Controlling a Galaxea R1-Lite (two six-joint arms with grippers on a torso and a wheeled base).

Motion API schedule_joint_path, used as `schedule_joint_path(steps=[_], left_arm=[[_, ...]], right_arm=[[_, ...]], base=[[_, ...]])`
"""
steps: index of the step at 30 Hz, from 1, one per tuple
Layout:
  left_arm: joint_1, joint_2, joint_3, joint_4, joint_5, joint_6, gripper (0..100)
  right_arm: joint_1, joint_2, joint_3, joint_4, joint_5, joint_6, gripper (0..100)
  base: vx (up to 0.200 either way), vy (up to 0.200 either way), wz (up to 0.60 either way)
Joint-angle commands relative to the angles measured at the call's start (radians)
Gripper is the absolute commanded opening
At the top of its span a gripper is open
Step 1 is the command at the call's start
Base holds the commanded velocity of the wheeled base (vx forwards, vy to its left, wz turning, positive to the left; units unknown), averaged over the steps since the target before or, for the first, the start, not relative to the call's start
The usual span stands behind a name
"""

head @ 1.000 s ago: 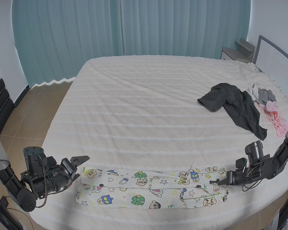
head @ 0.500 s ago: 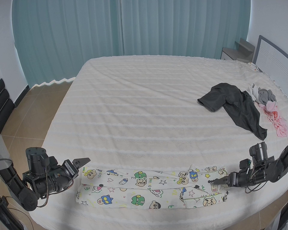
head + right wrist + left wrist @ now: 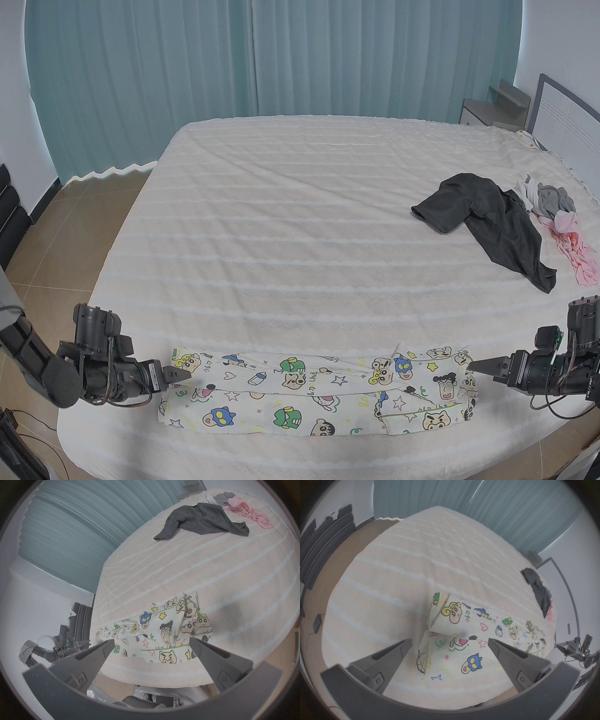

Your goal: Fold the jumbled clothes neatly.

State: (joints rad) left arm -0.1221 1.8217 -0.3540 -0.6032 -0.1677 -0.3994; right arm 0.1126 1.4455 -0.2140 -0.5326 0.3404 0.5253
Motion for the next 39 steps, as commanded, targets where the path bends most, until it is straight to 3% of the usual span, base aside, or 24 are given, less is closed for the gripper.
schedule_joint_path(steps=[1, 11, 29, 39], left_arm=[[0.038, 0.034, -0.293, 0.263, -0.007, 0.091, 100], [0.042, 0.191, -0.442, 0.283, -0.067, 0.073, 100], [0.042, 0.263, -0.482, 0.27, -0.093, 0.113, 100], [0.001, 0.251, -0.462, 0.276, -0.096, 0.116, 100]], right_arm=[[0.065, -0.103, 0.056, -0.01, -0.001, 0.027, 100], [0.105, -0.103, 0.071, -0.01, 0.0, 0.025, 100], [0.131, -0.097, 0.084, -0.012, 0.0, 0.025, 100], [0.13, -0.096, 0.084, -0.012, 0.0, 0.025, 100]], base=[[0.0, 0.0, 0.0], [0.0, 0.0, 0.0], [0.0, 0.0, 0.0], [0.0, 0.0, 0.0]])
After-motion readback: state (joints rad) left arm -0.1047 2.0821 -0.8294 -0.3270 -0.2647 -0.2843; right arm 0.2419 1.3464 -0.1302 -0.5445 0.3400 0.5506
